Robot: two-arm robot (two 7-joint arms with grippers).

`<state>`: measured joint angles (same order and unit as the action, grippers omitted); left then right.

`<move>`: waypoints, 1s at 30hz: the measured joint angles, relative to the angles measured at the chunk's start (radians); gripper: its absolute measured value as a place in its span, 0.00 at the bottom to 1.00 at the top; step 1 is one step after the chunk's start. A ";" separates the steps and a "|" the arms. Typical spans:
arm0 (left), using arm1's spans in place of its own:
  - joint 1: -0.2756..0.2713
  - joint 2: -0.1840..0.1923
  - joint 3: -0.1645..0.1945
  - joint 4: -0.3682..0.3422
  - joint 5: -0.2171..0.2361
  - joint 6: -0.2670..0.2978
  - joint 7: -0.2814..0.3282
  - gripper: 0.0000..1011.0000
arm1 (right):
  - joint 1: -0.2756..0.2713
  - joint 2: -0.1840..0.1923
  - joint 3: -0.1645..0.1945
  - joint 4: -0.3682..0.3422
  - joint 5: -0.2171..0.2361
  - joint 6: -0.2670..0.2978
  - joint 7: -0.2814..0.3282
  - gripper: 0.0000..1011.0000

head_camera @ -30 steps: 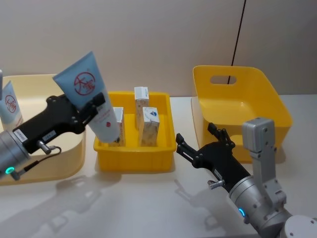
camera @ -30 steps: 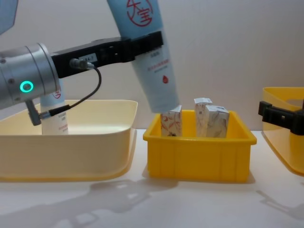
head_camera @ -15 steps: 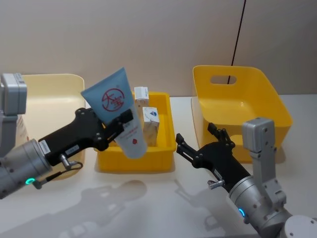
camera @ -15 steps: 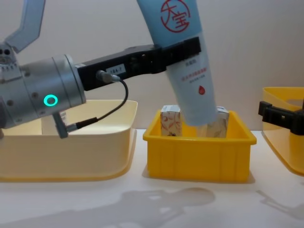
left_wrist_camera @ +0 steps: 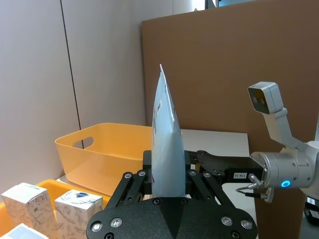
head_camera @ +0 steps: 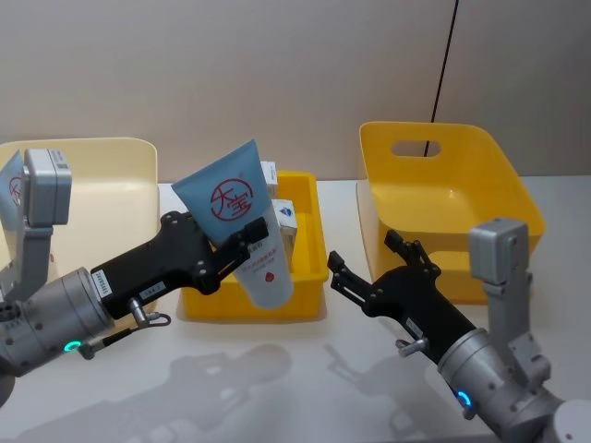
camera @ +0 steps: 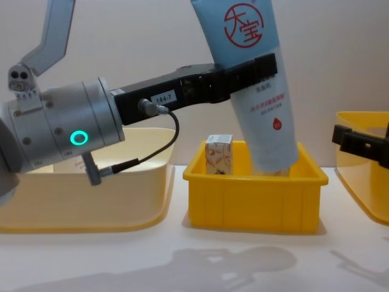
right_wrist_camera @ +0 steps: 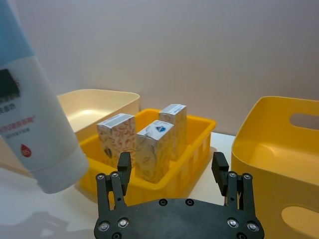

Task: Bimanual collaborative sorting of washing and personal care products

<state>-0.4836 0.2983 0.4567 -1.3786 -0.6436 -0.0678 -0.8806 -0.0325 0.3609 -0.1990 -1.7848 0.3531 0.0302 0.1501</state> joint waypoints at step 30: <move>-0.002 -0.005 0.012 0.006 -0.001 -0.008 -0.014 0.29 | -0.014 0.195 0.106 -0.057 0.353 0.121 0.412 0.99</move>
<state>-0.4856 0.2930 0.4691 -1.3721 -0.6445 -0.0757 -0.8941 -0.0464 0.5561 -0.0932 -1.8417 0.7064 0.1514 0.5616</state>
